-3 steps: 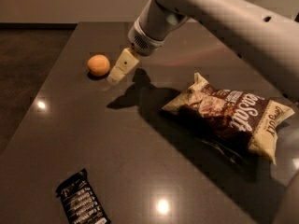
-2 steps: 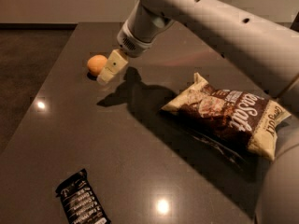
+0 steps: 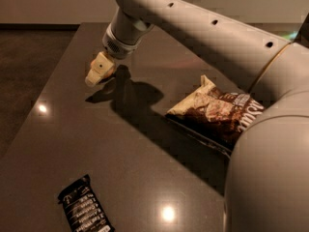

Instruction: Pick orange

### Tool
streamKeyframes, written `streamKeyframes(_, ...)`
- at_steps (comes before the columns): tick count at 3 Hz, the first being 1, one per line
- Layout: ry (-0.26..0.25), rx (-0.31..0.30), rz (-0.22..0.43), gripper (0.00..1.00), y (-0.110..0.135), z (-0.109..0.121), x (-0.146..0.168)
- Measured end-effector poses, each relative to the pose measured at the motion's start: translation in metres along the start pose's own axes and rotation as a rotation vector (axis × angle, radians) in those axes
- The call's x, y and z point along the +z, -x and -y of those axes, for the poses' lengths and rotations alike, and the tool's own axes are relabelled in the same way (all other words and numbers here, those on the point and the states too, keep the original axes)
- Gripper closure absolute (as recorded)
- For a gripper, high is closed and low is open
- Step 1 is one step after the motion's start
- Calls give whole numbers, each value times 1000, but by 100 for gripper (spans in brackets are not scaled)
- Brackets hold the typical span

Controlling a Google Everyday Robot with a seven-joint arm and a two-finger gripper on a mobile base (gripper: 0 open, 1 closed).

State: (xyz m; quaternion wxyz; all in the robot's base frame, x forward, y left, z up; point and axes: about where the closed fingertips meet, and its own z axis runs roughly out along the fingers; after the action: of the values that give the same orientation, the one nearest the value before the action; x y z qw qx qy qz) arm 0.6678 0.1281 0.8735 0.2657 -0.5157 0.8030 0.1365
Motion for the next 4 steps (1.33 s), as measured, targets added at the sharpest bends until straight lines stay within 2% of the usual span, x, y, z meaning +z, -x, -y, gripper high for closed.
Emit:
streamKeyframes(2,6,-18,-30,0,16,-1,28)
streamKeyframes(3,19,-23,-32,16,22,-1,33)
streamKeyframes(4,31,-26,-36,39,20,2,35)
